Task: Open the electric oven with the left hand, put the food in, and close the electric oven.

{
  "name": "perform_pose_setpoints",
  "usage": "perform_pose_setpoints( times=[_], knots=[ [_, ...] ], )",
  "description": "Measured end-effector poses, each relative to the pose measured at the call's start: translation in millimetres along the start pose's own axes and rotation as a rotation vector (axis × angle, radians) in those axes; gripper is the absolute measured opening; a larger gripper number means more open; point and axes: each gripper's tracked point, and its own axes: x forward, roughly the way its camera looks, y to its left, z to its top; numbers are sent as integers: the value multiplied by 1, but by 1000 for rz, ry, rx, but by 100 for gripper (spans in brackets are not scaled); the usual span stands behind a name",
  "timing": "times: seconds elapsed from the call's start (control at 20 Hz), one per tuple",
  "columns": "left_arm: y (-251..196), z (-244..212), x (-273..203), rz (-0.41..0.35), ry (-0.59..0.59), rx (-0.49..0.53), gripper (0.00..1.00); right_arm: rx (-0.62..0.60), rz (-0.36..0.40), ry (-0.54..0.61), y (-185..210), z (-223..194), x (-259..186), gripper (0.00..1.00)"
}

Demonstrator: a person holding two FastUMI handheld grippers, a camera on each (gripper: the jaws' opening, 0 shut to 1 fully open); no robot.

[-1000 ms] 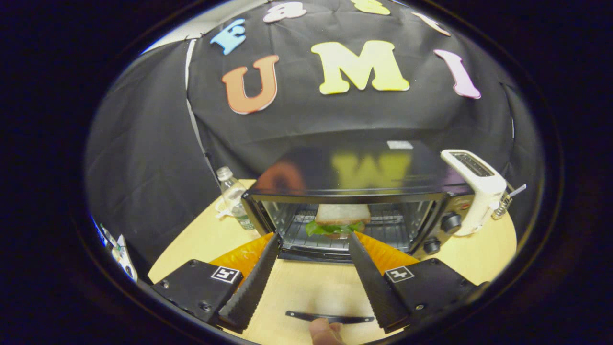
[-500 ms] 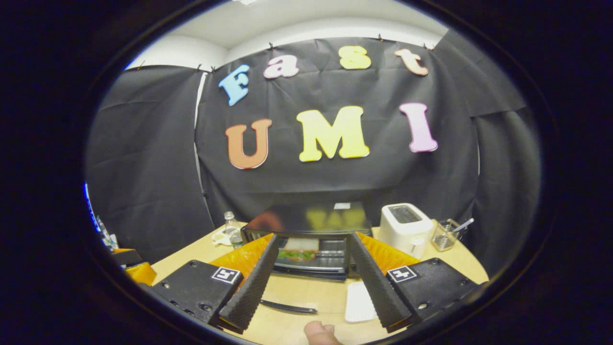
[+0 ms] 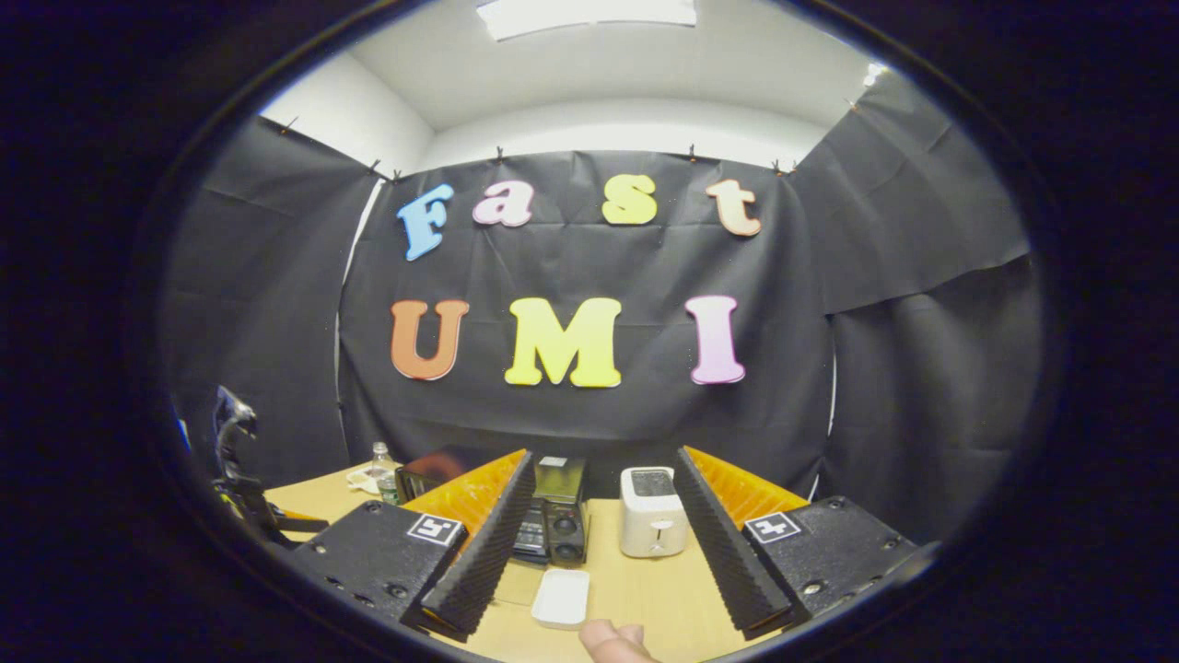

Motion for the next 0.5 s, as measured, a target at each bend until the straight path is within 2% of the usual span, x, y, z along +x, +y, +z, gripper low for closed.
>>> perform_pose_setpoints(
  times=[0.15,0.4,0.5],
  knots=[
    [-19,-27,23,-17,80,9,94,0,-51,-12,-34,2,-10,96],
    [-51,-73,51,-60,220,9,95,33,-86,-60,-68,5,-14,96],
    [-58,-90,62,-71,257,35,95,38,-93,-38,-77,-9,-10,96]
  ],
)
